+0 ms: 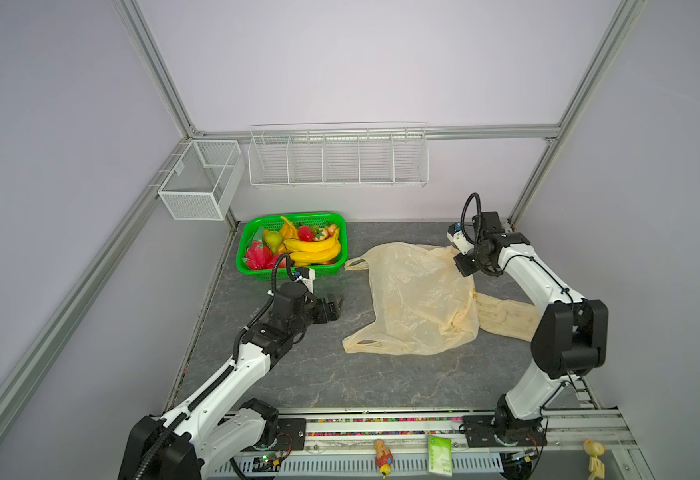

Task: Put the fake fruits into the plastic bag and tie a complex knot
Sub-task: 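Drag the cream bag with the right gripper toward the left gripper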

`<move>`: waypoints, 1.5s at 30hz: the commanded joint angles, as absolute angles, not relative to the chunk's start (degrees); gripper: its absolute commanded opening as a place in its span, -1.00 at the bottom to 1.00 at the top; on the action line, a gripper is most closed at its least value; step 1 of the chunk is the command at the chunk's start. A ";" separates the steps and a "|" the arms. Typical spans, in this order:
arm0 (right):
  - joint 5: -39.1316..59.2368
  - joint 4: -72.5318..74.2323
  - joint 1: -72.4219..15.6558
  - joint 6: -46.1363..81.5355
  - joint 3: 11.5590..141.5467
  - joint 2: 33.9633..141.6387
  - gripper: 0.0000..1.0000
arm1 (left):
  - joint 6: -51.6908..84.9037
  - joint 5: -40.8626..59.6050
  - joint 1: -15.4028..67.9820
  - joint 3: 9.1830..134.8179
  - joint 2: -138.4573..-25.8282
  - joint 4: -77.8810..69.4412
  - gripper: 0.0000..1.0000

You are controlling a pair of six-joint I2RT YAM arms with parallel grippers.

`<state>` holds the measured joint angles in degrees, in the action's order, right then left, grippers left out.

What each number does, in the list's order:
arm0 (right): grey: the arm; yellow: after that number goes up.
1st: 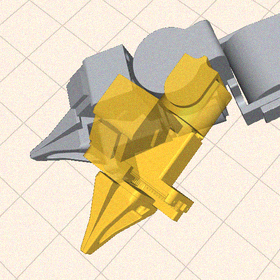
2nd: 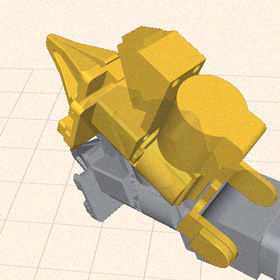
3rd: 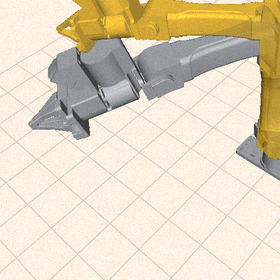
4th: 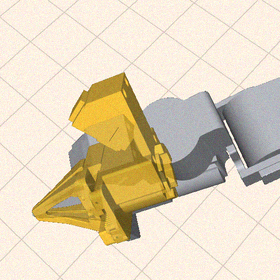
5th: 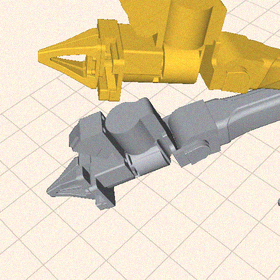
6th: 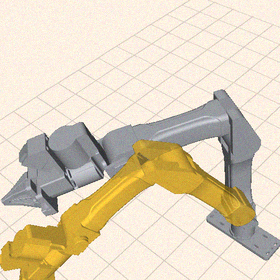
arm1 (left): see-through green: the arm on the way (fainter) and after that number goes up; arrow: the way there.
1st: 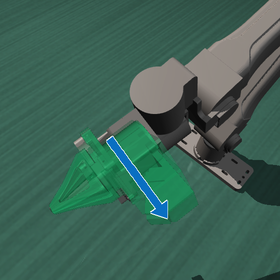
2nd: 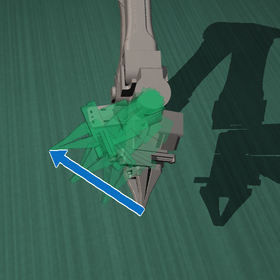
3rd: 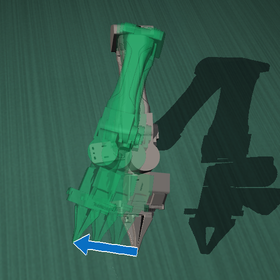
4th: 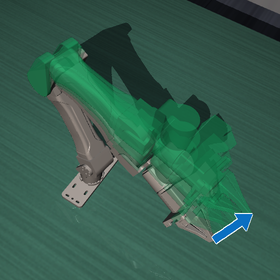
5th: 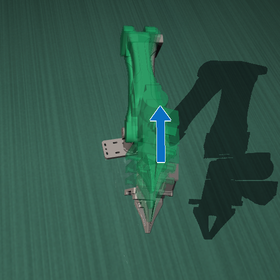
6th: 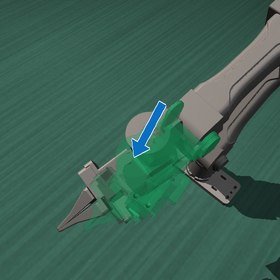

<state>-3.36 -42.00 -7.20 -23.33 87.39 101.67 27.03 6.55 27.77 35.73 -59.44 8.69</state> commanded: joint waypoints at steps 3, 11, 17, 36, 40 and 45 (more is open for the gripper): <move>-20.97 -37.09 -7.12 -26.69 95.03 107.94 -0.32 | 28.19 6.58 28.28 38.30 -61.37 8.30 0.85; -14.63 -30.99 -14.16 -11.20 86.69 98.68 0.60 | 25.91 1.67 28.30 37.60 -57.66 10.58 0.85; -5.69 -25.13 -27.52 -0.43 77.31 97.26 0.78 | 25.92 0.49 28.31 36.72 -56.48 9.84 0.85; -22.41 -28.65 -42.02 6.91 84.47 117.98 0.56 | 26.02 -0.09 28.31 34.31 -52.16 11.21 0.86; -21.74 -28.10 -42.08 7.09 84.08 118.09 -0.01 | 25.90 -0.14 28.30 34.19 -51.99 11.51 0.86; -21.62 -28.41 -41.67 6.87 82.63 115.47 -0.64 | 25.86 -0.21 28.30 34.18 -51.73 11.38 0.86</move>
